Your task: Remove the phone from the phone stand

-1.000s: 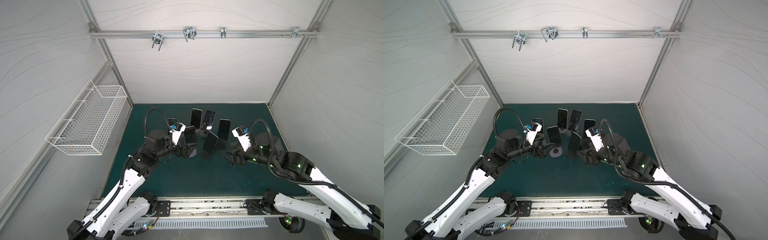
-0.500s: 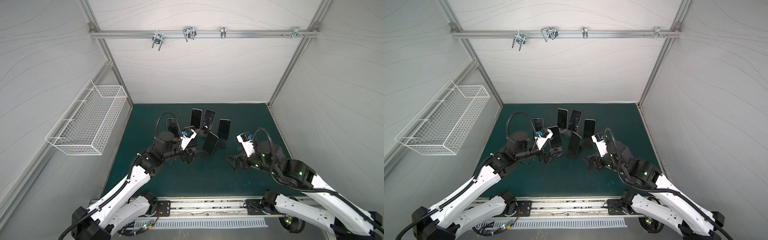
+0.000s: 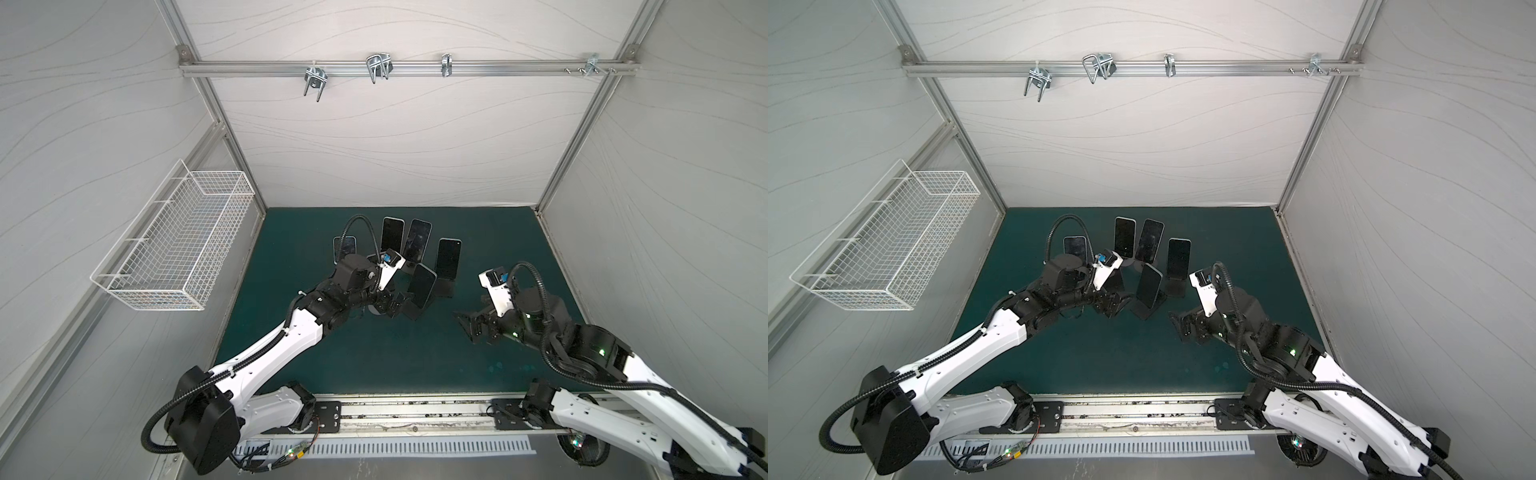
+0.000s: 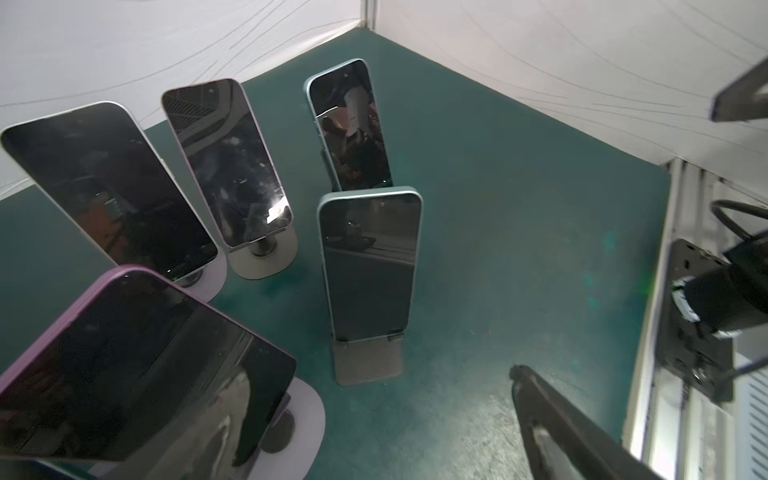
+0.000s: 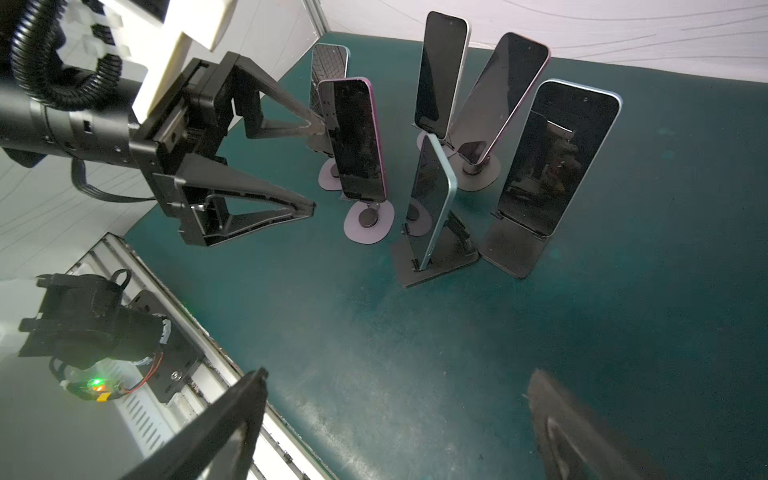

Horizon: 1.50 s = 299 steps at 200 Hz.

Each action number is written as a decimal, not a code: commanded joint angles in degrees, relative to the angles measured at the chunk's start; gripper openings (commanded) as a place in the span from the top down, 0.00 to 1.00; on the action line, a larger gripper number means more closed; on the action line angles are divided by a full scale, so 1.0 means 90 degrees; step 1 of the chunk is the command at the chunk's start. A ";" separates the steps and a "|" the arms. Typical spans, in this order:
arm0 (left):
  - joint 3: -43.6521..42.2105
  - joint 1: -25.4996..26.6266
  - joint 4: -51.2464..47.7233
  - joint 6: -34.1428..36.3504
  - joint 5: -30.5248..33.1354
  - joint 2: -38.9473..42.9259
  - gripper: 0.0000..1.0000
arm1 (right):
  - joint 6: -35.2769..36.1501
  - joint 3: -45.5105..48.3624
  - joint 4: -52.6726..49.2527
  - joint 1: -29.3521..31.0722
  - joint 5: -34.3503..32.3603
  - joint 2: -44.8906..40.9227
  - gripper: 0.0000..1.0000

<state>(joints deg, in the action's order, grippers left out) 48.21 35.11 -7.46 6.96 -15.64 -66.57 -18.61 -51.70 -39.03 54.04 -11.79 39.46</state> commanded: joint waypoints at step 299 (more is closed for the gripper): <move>-0.0128 0.0231 0.2017 0.0159 0.0471 -0.0907 0.01 | -0.0340 0.0138 -0.0157 -0.0494 0.0110 0.0299 0.01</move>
<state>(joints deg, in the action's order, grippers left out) 47.51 36.88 4.80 7.20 -11.29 -73.38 -21.47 -50.57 -39.94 50.11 -11.05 41.25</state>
